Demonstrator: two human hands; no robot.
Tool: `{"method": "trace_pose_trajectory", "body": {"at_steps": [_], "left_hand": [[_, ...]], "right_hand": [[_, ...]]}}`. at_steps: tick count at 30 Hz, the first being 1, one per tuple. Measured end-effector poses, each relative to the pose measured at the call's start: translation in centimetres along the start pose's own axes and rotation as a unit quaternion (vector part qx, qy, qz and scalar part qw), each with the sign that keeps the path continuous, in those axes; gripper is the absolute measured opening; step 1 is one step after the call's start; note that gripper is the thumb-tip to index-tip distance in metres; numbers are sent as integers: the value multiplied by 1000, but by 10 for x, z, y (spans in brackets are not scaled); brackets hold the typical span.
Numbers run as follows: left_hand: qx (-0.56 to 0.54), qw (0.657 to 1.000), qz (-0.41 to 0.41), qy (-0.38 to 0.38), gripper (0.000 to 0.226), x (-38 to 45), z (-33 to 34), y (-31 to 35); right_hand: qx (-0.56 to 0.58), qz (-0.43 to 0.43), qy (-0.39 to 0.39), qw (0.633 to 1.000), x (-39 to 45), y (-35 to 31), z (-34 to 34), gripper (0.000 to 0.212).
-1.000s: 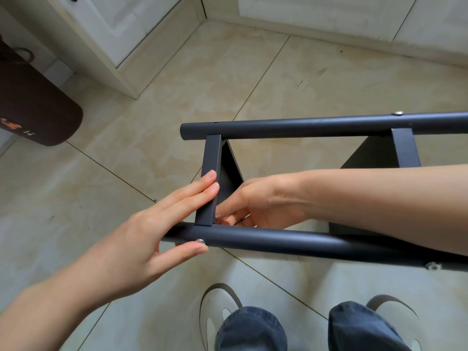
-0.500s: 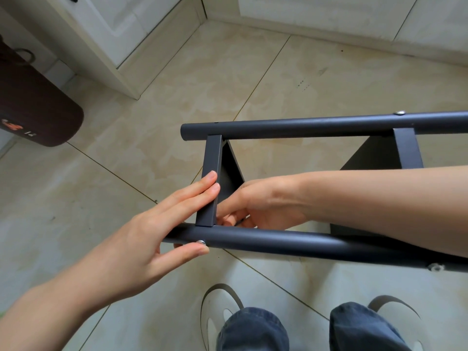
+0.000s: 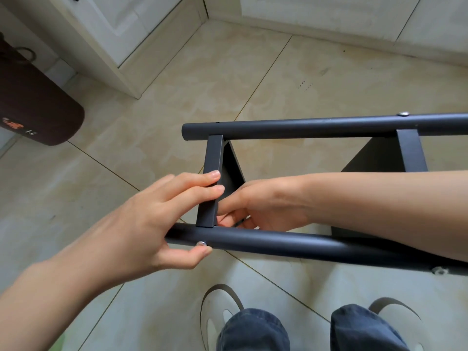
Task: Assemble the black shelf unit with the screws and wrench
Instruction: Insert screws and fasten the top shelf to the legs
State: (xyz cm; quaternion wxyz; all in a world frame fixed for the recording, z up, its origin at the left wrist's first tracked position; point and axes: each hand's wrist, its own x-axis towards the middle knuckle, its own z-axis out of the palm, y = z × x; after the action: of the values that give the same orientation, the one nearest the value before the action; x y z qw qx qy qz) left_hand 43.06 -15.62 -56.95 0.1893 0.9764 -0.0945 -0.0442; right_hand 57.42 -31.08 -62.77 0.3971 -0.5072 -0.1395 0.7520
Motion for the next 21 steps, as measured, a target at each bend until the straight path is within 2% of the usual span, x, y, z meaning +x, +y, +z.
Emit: {"method": "trace_pose_trajectory", "body": {"at_steps": [3, 5, 12, 17, 21], "left_hand": [[117, 992, 48, 15, 67, 11, -1, -3], [134, 988, 70, 18, 66, 14, -1, -6], [17, 999, 37, 0, 68, 8, 8, -12], [-23, 999, 39, 2, 65, 6, 10, -14], [-28, 999, 46, 5, 65, 6, 11, -16]], "right_hand": [[16, -8, -10, 1000, -3, 0, -3, 26], [10, -18, -4, 1000, -3, 1, -3, 21], [8, -6, -5, 1000, -2, 2, 0, 30], [14, -29, -4, 999, -3, 2, -2, 13], [15, -15, 6, 1000, 1, 4, 1, 25]]}}
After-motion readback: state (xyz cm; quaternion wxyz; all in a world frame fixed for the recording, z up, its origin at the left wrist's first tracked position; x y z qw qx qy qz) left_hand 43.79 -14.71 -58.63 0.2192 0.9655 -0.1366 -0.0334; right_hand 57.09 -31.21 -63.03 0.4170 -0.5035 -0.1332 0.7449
